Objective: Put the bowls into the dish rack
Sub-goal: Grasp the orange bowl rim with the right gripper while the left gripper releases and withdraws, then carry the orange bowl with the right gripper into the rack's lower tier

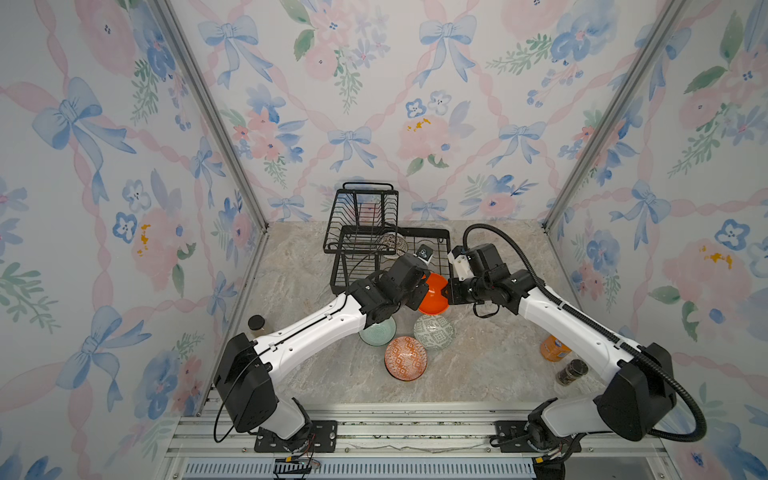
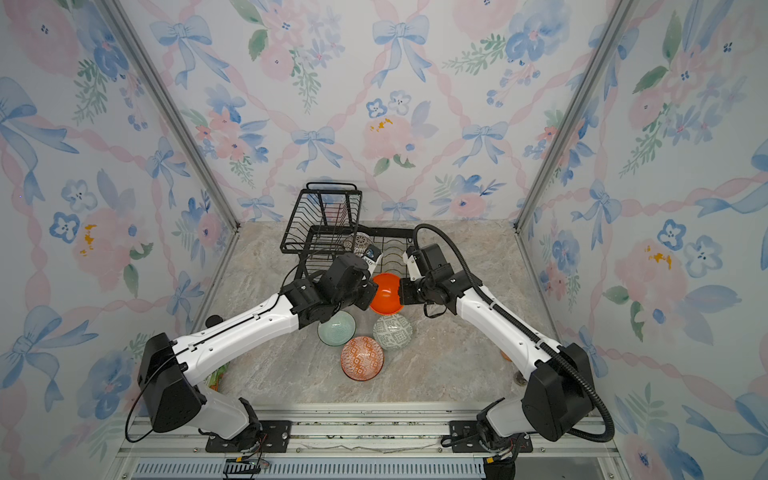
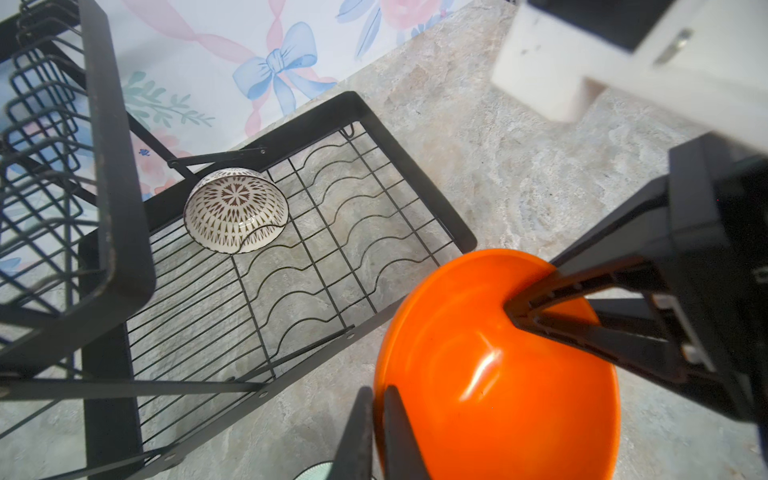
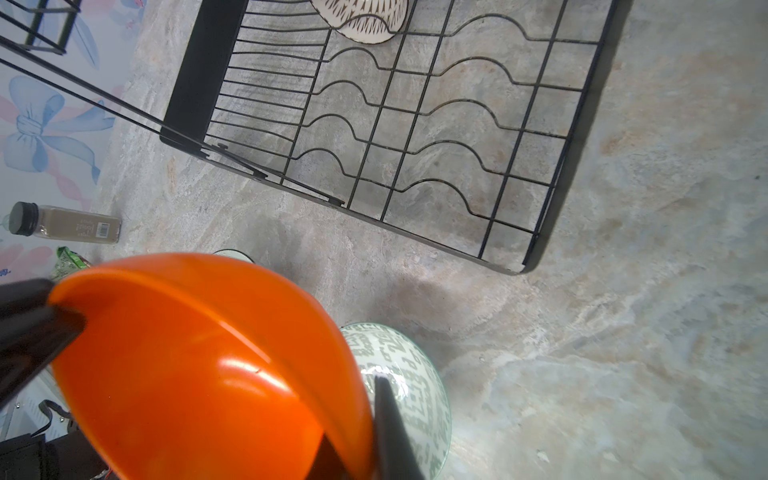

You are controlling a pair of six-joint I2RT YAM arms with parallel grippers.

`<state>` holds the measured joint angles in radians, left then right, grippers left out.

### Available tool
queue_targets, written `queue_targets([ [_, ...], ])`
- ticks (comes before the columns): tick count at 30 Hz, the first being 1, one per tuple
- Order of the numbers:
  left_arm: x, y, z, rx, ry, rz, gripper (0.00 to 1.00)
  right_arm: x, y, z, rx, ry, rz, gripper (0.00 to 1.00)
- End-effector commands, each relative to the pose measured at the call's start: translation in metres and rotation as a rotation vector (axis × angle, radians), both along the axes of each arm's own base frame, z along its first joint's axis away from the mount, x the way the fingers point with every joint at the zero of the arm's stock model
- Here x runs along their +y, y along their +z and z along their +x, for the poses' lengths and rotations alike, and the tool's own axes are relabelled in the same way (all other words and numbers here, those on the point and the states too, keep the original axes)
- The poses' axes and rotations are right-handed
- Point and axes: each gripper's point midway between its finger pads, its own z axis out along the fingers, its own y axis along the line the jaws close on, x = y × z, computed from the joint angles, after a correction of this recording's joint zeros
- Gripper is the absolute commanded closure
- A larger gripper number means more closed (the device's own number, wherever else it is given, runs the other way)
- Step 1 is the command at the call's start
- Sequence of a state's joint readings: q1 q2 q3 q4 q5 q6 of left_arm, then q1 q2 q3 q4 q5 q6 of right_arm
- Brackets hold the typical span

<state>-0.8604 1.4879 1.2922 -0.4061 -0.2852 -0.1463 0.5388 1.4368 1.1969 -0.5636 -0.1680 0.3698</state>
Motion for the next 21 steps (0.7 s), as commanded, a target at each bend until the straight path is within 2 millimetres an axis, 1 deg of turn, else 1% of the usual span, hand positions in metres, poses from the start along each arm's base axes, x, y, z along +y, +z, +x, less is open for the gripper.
queue_targets([
  [1, 0.004, 0.012, -0.004, -0.012, -0.039, -0.089, 0.26, -0.002, 0.018, 0.008, -0.064, 0.003, -0.029, 1.00],
  [2, 0.010, 0.010, -0.002, -0.009, -0.024, -0.097, 0.03, -0.004, 0.022, 0.010, -0.084, 0.004, -0.044, 1.00],
  [6, 0.037, -0.003, 0.006, 0.012, 0.029, -0.115, 0.02, -0.012, 0.041, 0.029, -0.214, -0.012, -0.101, 1.00],
  [9, 0.052, -0.010, 0.007, 0.024, 0.051, -0.136, 0.02, -0.017, 0.056, 0.049, -0.332, -0.008, -0.172, 1.00],
  [12, 0.064, -0.016, 0.005, 0.025, 0.068, -0.138, 0.02, -0.019, 0.071, 0.075, -0.479, -0.008, -0.252, 1.00],
  [16, 0.080, -0.026, -0.003, 0.044, 0.078, -0.163, 0.02, -0.012, 0.093, 0.117, -0.714, 0.008, -0.317, 1.00],
  [20, 0.096, -0.032, -0.009, 0.041, 0.103, -0.188, 0.02, -0.009, 0.100, 0.160, -0.909, 0.043, -0.415, 1.00],
  [21, 0.100, -0.032, -0.010, 0.038, 0.111, -0.190, 0.02, -0.008, 0.093, 0.172, -0.942, 0.055, -0.448, 1.00],
])
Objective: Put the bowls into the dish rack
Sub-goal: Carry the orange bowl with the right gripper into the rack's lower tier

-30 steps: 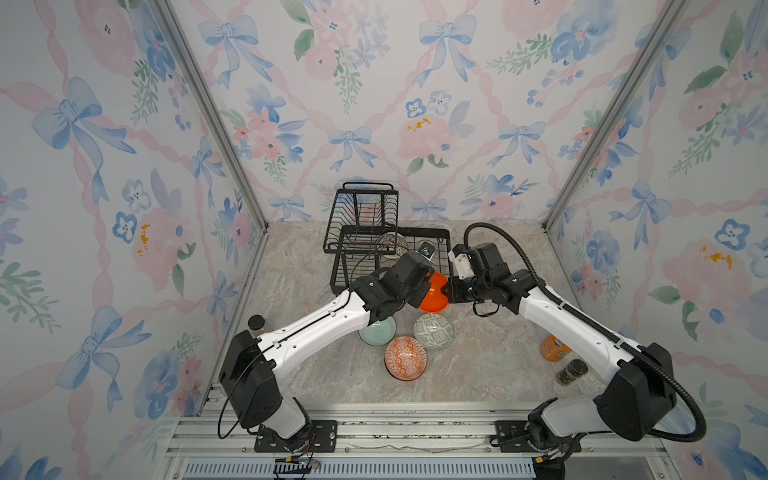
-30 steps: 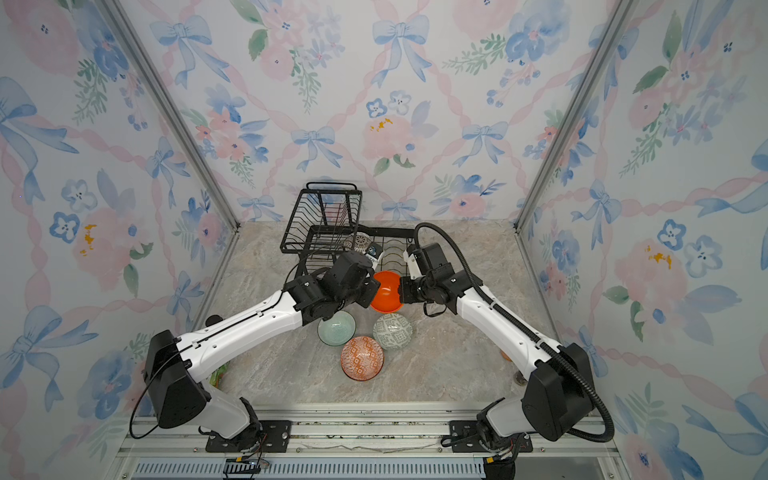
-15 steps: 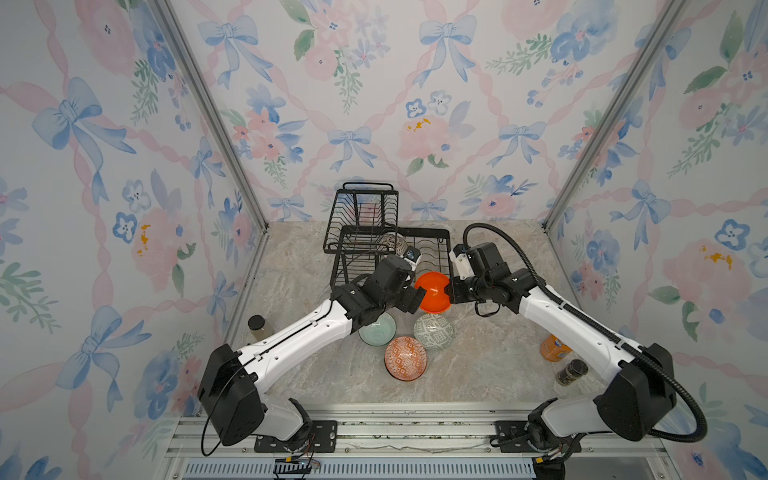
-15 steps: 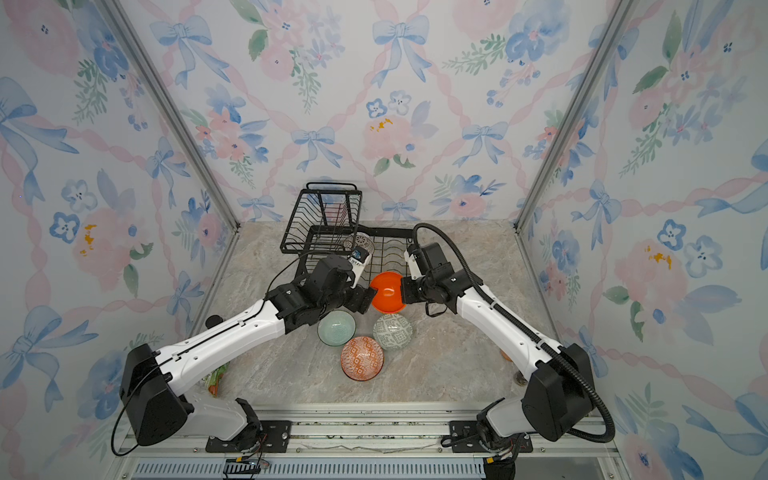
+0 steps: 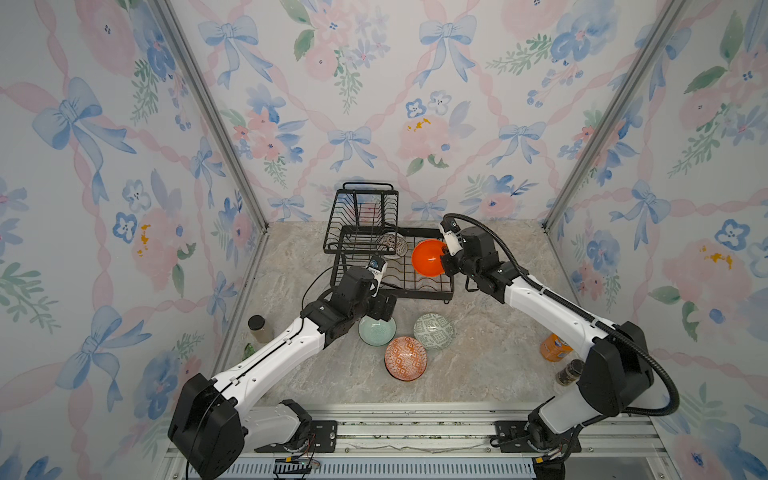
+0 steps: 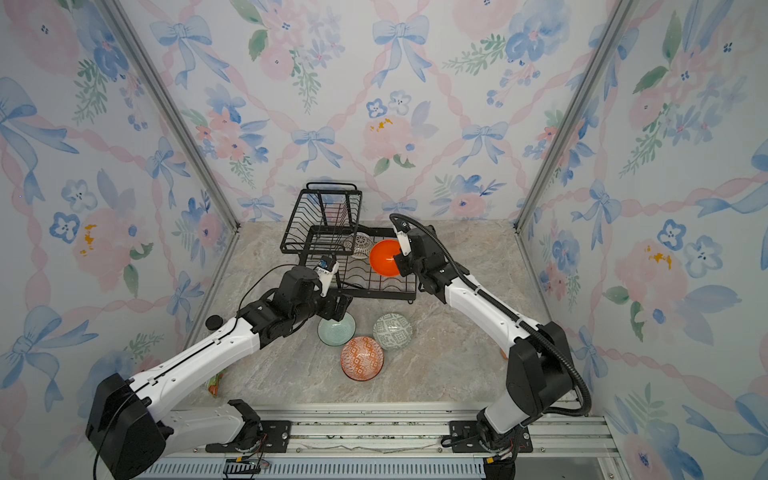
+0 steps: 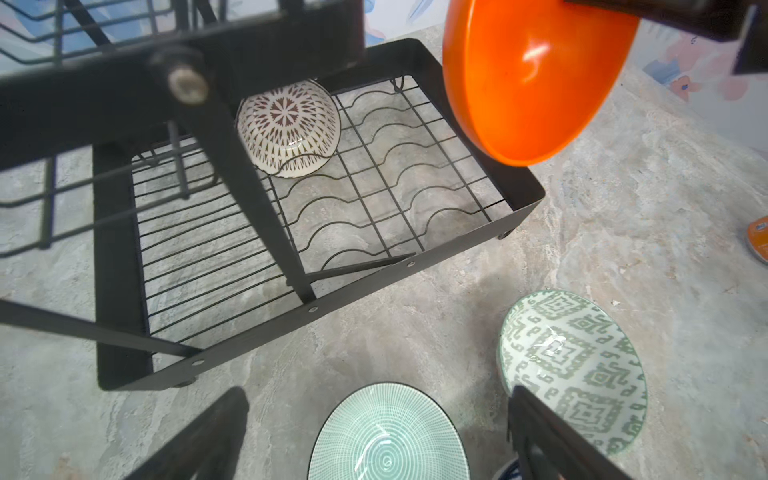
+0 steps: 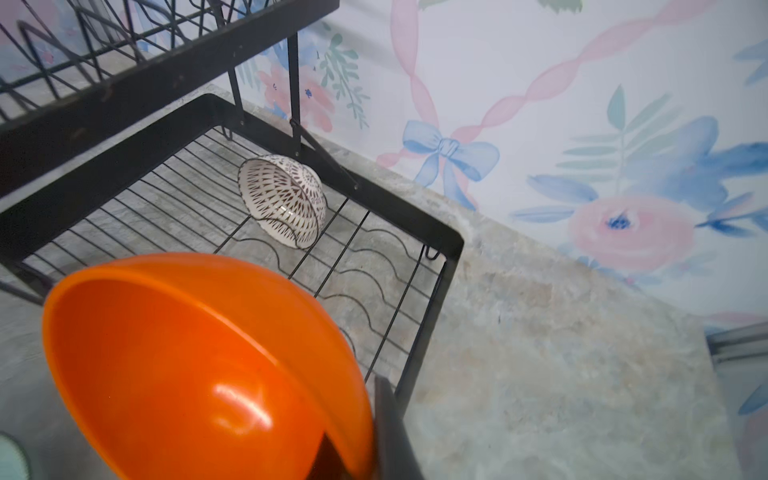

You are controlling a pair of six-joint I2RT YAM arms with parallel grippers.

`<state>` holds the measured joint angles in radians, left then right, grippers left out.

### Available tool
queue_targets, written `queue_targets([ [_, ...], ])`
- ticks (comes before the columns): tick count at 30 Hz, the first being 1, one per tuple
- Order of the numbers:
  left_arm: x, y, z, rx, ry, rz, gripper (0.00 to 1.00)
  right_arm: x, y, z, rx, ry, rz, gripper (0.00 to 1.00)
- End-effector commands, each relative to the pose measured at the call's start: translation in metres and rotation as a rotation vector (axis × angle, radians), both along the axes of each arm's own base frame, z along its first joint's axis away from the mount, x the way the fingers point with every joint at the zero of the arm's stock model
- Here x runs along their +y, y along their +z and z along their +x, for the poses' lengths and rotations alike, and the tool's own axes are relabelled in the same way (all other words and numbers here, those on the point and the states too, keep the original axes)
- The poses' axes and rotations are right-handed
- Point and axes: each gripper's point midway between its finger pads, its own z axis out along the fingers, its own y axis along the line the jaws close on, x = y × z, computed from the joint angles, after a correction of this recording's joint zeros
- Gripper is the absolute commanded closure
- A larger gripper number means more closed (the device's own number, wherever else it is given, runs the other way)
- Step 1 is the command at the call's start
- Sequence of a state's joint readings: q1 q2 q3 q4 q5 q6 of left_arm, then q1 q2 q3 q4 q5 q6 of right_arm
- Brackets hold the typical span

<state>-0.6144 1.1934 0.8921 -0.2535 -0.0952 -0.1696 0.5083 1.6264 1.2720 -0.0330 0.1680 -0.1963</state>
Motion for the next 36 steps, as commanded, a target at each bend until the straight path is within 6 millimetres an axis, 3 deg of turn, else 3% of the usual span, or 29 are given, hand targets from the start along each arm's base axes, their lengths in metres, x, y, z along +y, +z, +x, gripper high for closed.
queue_targets([
  [1, 0.007, 0.007, -0.003, -0.021, 0.014, -0.057, 0.02, -0.002, 0.039, 0.052, -0.318, 0.012, -0.103, 1.00],
  [5, 0.019, 0.003, -0.004, -0.022, 0.029, -0.055, 0.02, -0.007, 0.023, 0.097, -0.418, 0.006, -0.211, 1.00],
  [9, 0.018, -0.002, -0.006, -0.014, 0.000, -0.042, 0.02, -0.016, 0.008, 0.138, -0.452, -0.013, -0.274, 1.00],
  [14, 0.017, -0.007, -0.007, -0.014, -0.029, -0.018, 0.02, -0.016, -0.007, 0.167, -0.501, -0.008, -0.365, 1.00],
  [20, 0.020, -0.005, -0.003, -0.032, -0.026, -0.001, 0.02, -0.009, -0.027, 0.181, -0.557, 0.014, -0.487, 1.00],
  [36, 0.041, 0.009, 0.007, -0.046, 0.048, -0.049, 0.02, 0.002, -0.060, 0.183, -0.613, 0.065, -0.620, 1.00],
])
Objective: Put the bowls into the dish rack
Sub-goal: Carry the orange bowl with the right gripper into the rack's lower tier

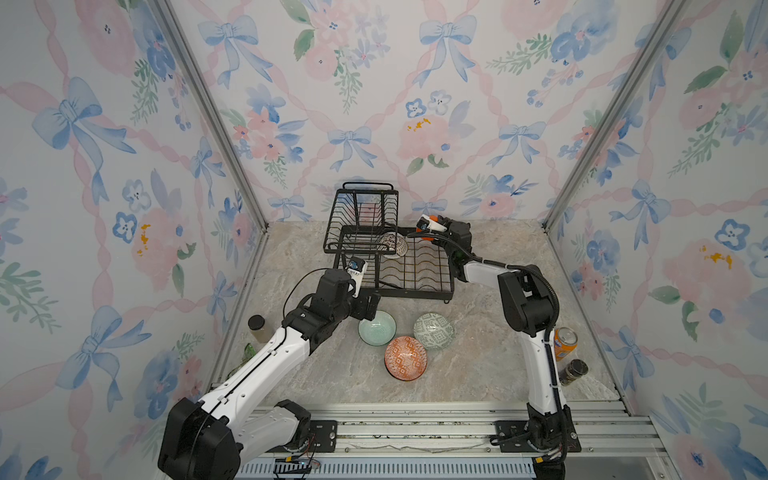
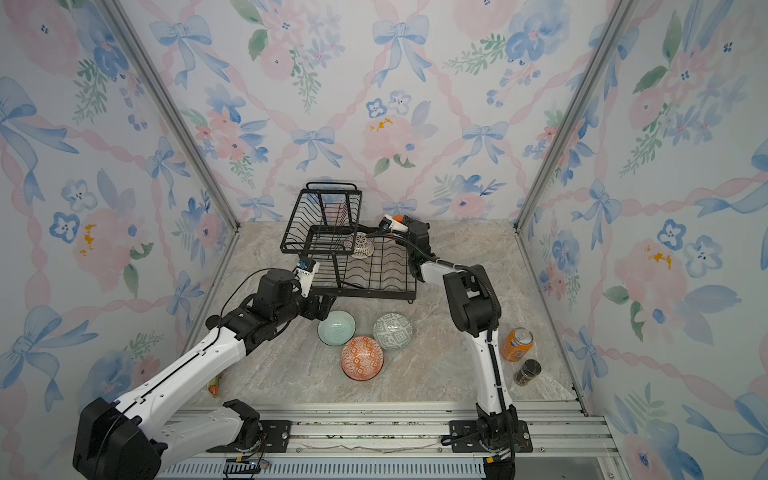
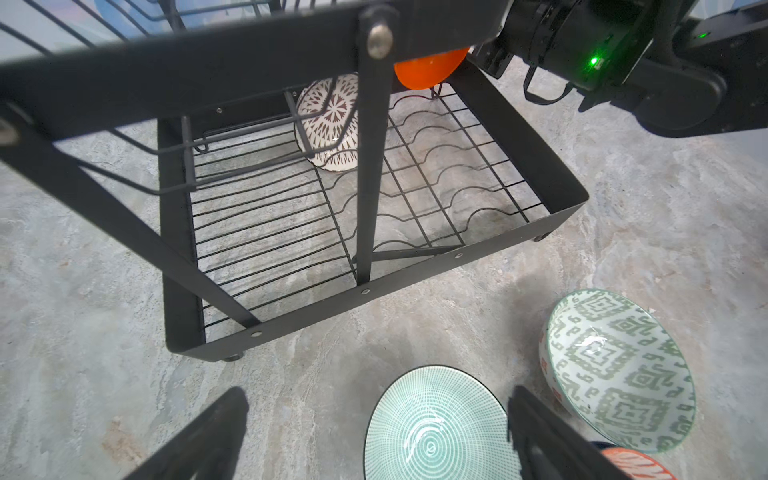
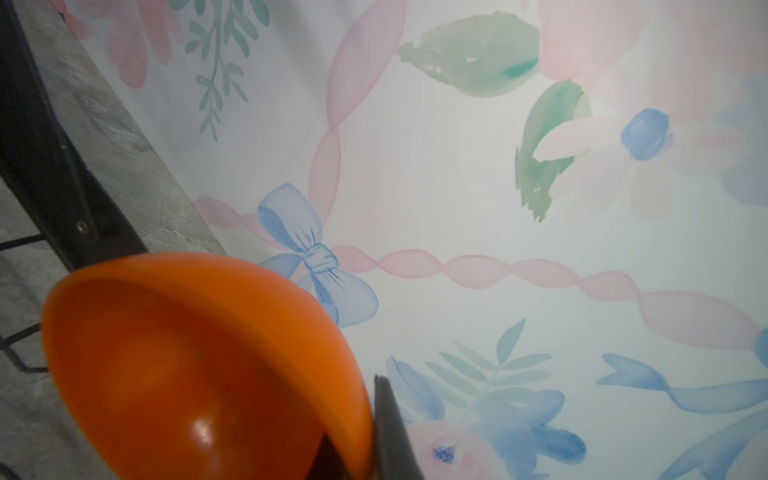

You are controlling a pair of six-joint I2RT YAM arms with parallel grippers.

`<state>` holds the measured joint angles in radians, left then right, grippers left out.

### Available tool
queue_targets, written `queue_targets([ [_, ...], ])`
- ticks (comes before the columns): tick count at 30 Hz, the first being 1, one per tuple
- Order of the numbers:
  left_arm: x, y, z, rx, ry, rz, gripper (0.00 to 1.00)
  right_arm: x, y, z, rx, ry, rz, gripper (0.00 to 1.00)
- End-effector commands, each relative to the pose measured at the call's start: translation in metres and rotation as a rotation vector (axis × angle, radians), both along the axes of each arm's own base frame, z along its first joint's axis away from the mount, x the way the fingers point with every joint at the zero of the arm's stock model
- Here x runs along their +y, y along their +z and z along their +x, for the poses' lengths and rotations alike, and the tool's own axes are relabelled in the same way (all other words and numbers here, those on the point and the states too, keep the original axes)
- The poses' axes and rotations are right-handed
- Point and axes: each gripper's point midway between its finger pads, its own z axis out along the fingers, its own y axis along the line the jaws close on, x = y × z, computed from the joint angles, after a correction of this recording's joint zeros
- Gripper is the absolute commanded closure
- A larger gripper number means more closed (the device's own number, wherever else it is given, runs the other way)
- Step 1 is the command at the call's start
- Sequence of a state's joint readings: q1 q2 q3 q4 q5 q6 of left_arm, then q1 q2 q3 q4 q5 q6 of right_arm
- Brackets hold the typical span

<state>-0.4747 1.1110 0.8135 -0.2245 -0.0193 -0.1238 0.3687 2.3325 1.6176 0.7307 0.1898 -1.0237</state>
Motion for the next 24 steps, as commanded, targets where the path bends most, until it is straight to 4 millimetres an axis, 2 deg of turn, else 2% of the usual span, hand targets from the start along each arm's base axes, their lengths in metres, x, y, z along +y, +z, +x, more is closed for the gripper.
queue_targets([
  [1, 0.001, 0.009, 0.001, -0.022, -0.001, -0.026, 0.02, 0.014, 0.004, -0.001, -0.072, 0.021, -0.013, 1.00],
  [10, 0.004, 0.005, 0.000, -0.012, 0.007, -0.029, 0.02, 0.029, -0.019, -0.010, -0.075, 0.046, -0.096, 1.00],
  [24, 0.007, 0.002, -0.002, -0.007, 0.013, -0.029, 0.02, 0.021, -0.037, -0.010, -0.069, 0.008, -0.182, 1.00],
])
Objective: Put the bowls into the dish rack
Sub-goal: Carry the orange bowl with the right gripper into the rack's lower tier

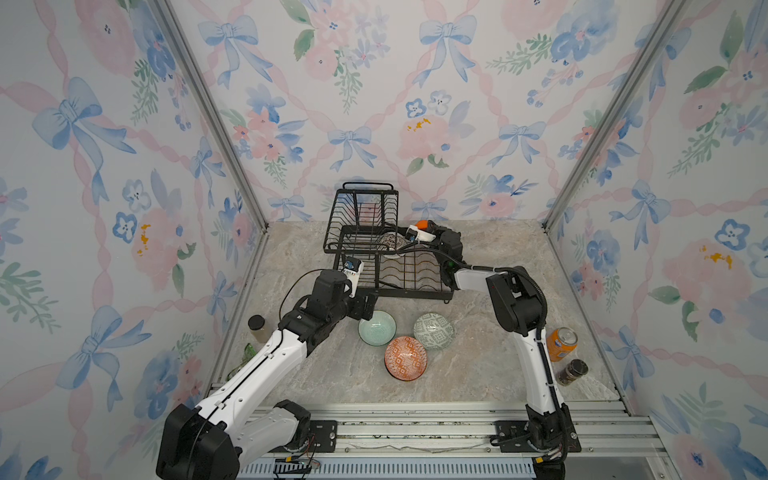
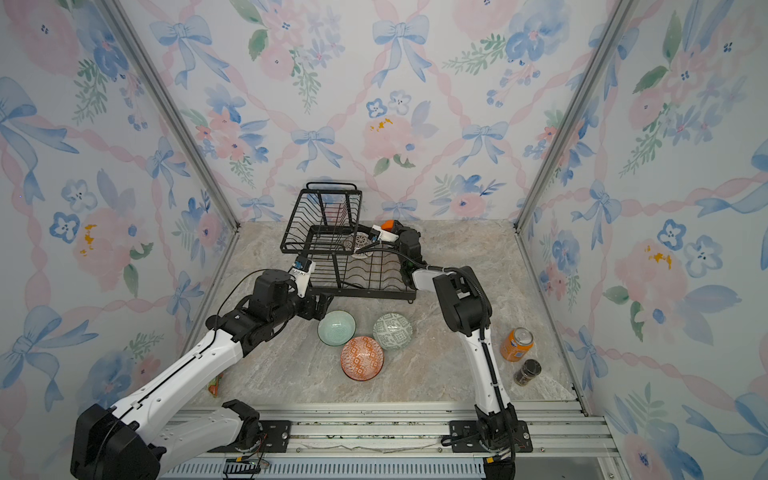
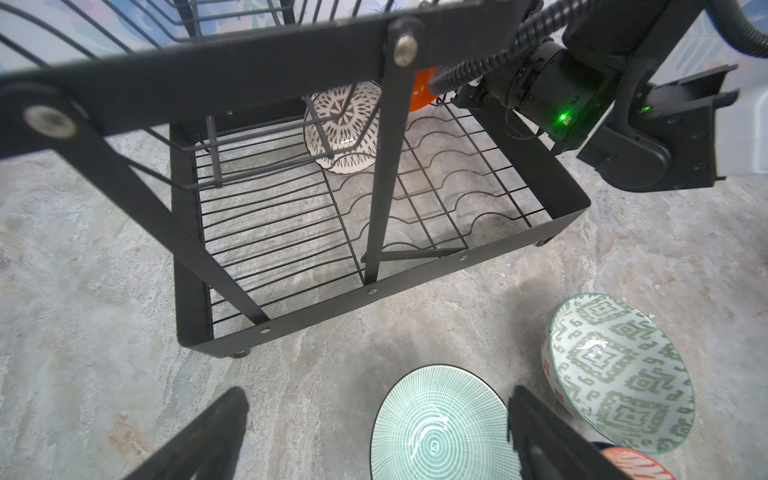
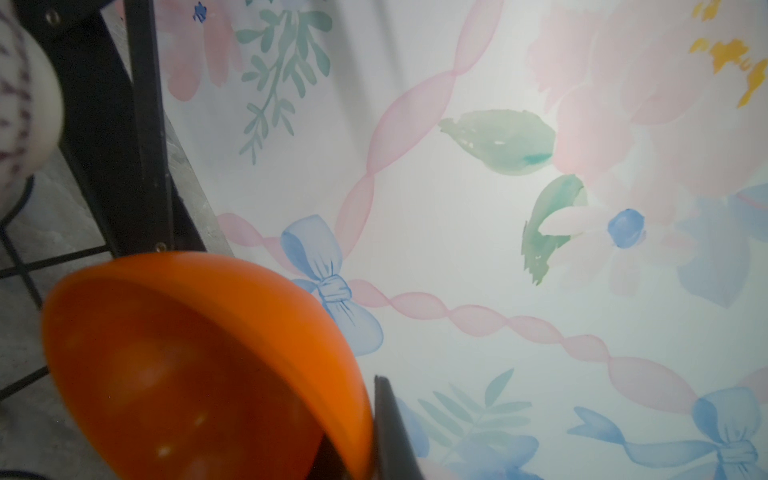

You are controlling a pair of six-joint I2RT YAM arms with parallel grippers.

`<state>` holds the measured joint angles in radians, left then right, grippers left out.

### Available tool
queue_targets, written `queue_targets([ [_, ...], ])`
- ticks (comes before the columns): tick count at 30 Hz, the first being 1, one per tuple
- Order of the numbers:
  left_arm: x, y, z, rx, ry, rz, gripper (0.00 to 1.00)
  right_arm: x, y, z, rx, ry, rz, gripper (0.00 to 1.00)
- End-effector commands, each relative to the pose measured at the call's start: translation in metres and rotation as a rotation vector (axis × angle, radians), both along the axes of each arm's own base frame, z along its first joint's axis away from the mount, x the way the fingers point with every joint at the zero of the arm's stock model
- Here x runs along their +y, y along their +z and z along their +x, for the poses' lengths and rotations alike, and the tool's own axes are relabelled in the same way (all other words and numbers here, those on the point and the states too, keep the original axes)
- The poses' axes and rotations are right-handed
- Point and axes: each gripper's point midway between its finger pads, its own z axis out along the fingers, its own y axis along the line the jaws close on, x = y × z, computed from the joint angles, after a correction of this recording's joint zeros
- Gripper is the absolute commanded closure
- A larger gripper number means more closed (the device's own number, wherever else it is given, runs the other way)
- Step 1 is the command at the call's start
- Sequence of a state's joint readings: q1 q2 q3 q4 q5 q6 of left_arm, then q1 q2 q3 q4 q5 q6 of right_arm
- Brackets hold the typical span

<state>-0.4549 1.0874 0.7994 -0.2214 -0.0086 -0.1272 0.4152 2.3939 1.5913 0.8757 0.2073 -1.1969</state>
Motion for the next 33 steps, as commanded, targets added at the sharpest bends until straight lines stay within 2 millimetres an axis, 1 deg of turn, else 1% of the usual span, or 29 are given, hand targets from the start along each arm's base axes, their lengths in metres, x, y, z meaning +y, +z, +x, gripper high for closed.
queue_targets([
  [1, 0.000, 0.000, -0.001, 0.000, -0.001, -0.016, 0.02, -0.007, -0.019, -0.002, 0.011, -0.032, -0.034, 1.00],
  [5, 0.001, 0.000, -0.001, -0.002, 0.000, -0.017, 0.02, -0.011, -0.024, -0.005, 0.019, -0.034, -0.047, 1.00],
  [9, 0.001, -0.001, -0.001, -0.002, 0.000, -0.017, 0.02, -0.014, -0.034, -0.008, 0.047, -0.033, -0.070, 1.00],
  [15, 0.001, 0.000, -0.001, -0.005, 0.000, -0.018, 0.02, -0.014, -0.042, -0.011, 0.058, -0.020, -0.117, 1.00],
  [18, 0.001, 0.000, -0.001, -0.006, 0.000, -0.019, 0.02, -0.015, -0.043, -0.011, 0.063, -0.020, -0.116, 1.00],
  [23, 0.001, 0.000, -0.001, -0.006, -0.002, -0.019, 0.02, -0.017, -0.034, -0.009, 0.070, -0.021, -0.082, 1.00],
  [28, 0.001, 0.000, 0.000, -0.005, -0.001, -0.021, 0.02, -0.018, -0.029, -0.007, 0.115, -0.021, -0.034, 1.00],
  [29, 0.001, 0.000, -0.001, -0.006, -0.002, -0.023, 0.02, -0.019, -0.028, -0.006, 0.125, -0.023, -0.023, 0.94],
  [30, 0.001, 0.000, -0.001, -0.006, -0.002, -0.023, 0.02, -0.017, -0.026, -0.006, 0.133, -0.023, -0.010, 0.85],
  [31, 0.001, 0.000, -0.001, -0.007, -0.002, -0.023, 0.02, -0.018, -0.025, -0.005, 0.138, -0.023, 0.008, 0.79],
  [33, 0.001, 0.002, 0.000, -0.009, -0.003, -0.025, 0.02, -0.017, -0.018, -0.004, 0.133, -0.029, 0.047, 0.64],
])
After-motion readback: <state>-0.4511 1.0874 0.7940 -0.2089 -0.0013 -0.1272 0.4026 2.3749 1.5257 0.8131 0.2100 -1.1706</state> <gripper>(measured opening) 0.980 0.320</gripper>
